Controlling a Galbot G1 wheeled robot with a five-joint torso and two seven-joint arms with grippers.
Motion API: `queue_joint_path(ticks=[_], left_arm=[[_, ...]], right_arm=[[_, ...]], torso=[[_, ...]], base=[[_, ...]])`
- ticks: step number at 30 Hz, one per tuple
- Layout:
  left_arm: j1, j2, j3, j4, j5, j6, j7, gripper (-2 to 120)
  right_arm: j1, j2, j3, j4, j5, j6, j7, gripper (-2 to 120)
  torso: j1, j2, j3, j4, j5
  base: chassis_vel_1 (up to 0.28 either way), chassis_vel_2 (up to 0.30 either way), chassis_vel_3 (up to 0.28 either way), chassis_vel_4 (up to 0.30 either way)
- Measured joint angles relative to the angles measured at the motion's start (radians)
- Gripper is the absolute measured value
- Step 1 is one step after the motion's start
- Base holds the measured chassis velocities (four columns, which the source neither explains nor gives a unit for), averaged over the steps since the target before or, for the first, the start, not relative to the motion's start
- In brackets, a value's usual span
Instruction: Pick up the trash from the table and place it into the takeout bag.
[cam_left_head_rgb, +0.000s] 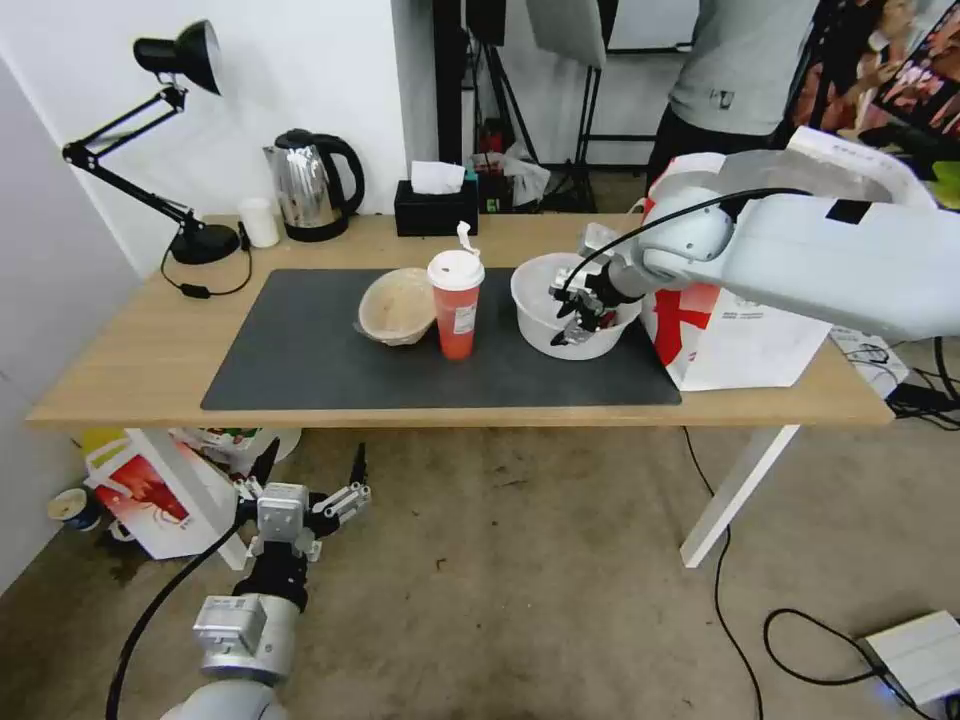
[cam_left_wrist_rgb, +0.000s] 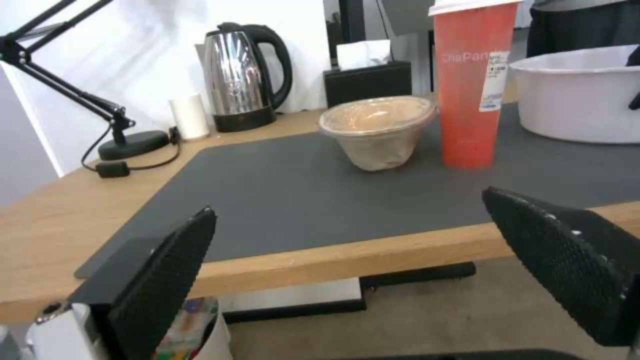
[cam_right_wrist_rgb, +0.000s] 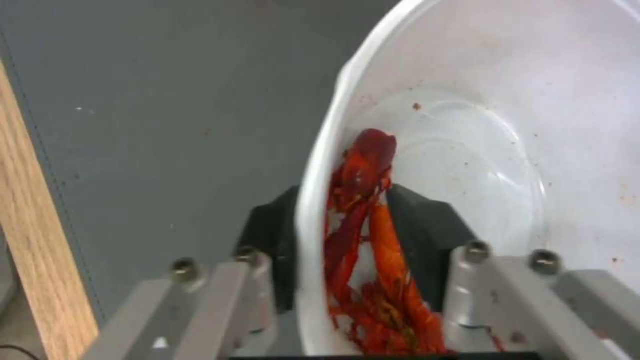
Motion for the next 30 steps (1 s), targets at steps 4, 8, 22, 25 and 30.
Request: queue_joint_path(ticks=[4, 8, 22, 25, 30], left_arm=[[0.000, 0.000, 0.000, 0.000, 0.000, 0.000, 0.000, 100], [0.000, 0.000, 0.000, 0.000, 0.000, 0.000, 0.000, 100], [0.000, 0.000, 0.000, 0.000, 0.000, 0.000, 0.000, 100], [0.000, 0.000, 0.000, 0.000, 0.000, 0.000, 0.000, 100], [0.000, 0.000, 0.000, 0.000, 0.000, 0.000, 0.000, 100]], right_arm=[[0.007, 0.004, -0.001, 0.002, 0.013, 0.000, 0.000, 18], [0.007, 0.008, -0.002, 0.005, 0.019, 0.000, -0.001, 3], [0.000, 0.015, -0.003, 0.007, 0.023, 0.000, -0.011, 0], [0.006, 0.018, -0.004, 0.008, 0.023, 0.002, -0.015, 0], [0.028, 0.024, -0.006, 0.018, 0.025, 0.010, -0.020, 0]], torso=[[0.000, 0.000, 0.000, 0.0000, 0.0000], [0.000, 0.000, 0.000, 0.0000, 0.0001], [0.000, 0.000, 0.000, 0.0000, 0.0000], [0.000, 0.000, 0.000, 0.0000, 0.0002], [0.000, 0.000, 0.000, 0.0000, 0.0001]], base=[[0.000, 0.000, 0.000, 0.000], [0.000, 0.000, 0.000, 0.000], [0.000, 0.000, 0.000, 0.000], [0.000, 0.000, 0.000, 0.000], [0.000, 0.000, 0.000, 0.000]])
